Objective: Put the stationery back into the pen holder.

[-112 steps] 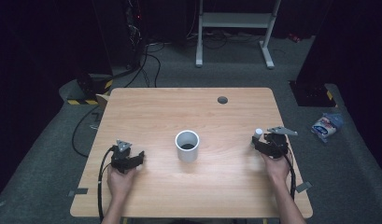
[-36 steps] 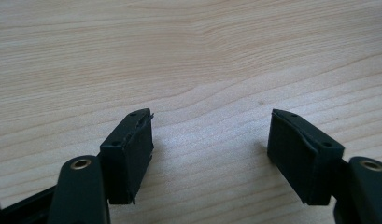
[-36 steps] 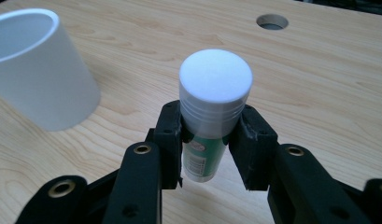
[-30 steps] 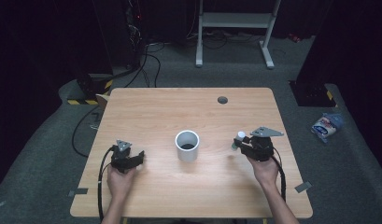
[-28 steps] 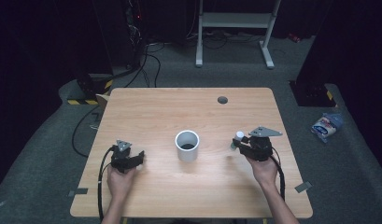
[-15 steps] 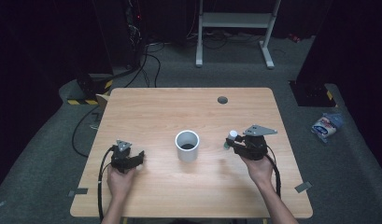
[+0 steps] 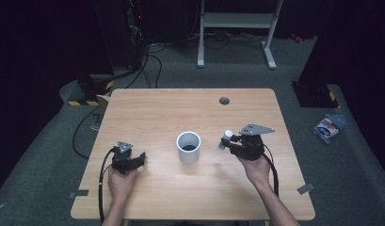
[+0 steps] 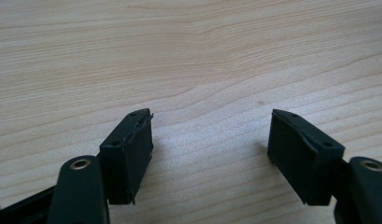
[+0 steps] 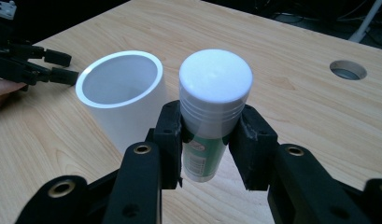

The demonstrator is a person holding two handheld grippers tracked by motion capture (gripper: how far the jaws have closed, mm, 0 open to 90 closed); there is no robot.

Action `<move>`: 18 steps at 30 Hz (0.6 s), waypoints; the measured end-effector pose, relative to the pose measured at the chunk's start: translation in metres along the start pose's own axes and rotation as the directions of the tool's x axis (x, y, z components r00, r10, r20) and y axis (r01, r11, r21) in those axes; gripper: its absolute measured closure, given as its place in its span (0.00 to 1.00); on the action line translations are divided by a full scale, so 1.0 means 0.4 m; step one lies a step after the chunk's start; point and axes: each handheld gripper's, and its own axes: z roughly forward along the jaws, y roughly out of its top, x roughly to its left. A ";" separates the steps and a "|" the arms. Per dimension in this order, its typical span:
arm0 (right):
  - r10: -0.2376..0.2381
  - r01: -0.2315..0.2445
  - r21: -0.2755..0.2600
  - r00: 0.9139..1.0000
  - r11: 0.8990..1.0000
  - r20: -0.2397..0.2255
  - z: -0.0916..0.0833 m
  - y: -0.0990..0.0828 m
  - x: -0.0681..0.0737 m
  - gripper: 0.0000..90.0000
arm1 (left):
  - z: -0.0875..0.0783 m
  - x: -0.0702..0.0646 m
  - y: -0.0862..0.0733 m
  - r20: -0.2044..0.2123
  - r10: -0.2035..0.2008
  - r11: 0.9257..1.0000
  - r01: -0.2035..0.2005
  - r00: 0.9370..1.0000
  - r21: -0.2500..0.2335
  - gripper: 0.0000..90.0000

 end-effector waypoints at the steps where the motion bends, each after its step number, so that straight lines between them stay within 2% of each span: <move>1: 0.002 -0.002 0.001 1.000 1.000 -0.003 0.000 0.002 0.003 0.73 | 0.000 0.000 0.000 0.000 0.001 1.000 -0.001 1.000 0.000 0.34; 18: -0.080 0.080 -0.010 0.995 0.997 -0.067 0.016 0.059 0.055 0.73 | 0.000 0.000 0.000 0.000 0.002 1.000 -0.002 1.000 0.002 0.34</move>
